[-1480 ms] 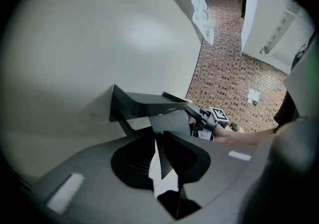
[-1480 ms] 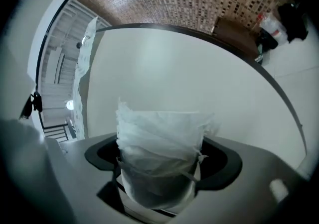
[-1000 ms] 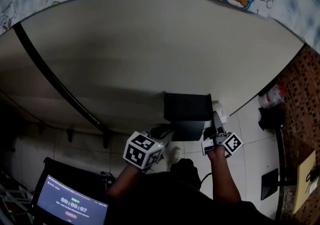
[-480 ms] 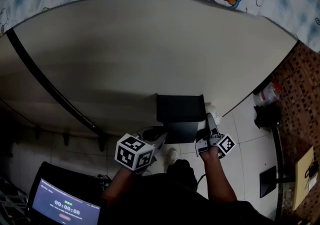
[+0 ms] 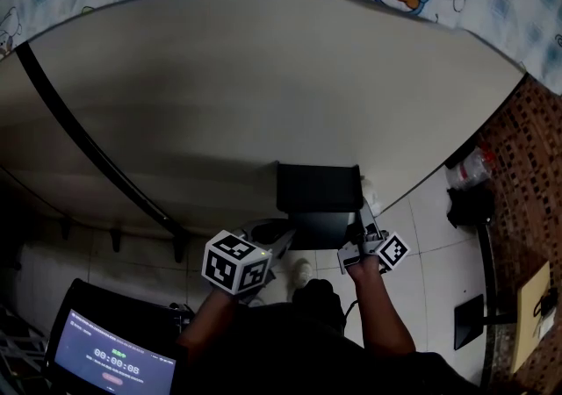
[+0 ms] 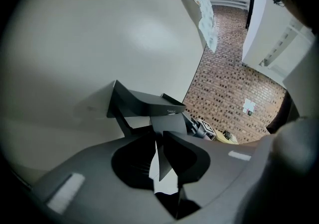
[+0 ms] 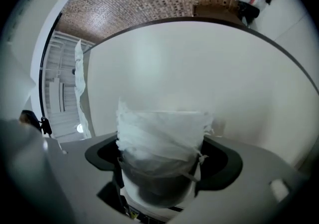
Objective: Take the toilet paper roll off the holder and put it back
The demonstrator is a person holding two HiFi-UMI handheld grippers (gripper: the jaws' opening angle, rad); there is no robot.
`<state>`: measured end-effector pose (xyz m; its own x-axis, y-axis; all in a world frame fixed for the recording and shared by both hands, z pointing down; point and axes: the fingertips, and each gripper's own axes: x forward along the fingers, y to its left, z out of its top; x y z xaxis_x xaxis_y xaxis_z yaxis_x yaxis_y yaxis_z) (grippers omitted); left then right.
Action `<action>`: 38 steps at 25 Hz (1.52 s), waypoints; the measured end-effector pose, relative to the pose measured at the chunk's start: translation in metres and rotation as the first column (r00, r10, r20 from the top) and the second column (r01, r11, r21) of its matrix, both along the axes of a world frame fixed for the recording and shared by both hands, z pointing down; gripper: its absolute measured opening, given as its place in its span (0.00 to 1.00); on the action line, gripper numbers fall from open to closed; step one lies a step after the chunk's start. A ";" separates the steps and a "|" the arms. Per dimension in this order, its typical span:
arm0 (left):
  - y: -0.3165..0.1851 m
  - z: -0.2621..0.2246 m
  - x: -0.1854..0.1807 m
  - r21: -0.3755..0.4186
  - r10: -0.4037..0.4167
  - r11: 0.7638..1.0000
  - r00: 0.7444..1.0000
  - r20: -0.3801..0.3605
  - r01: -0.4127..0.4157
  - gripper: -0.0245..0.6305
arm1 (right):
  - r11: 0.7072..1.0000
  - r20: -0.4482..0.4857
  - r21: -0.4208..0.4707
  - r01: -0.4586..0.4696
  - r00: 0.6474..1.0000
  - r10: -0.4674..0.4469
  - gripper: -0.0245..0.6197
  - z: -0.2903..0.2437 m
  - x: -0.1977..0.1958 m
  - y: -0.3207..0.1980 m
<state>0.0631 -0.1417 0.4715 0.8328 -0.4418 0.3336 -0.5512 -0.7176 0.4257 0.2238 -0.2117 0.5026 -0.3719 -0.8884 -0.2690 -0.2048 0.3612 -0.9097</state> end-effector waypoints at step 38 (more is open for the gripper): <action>0.002 0.002 0.000 -0.034 0.034 0.999 0.999 -0.037 -0.035 0.15 | 0.878 -0.519 -0.113 0.466 0.725 -0.452 0.87 0.055 -0.098 0.022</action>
<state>0.0628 -0.1399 0.4733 0.8590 -0.4014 0.3176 -0.5103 -0.7205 0.4695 0.1259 -0.1902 0.5572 -0.8199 -0.5687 0.0659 -0.4414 0.5546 -0.7054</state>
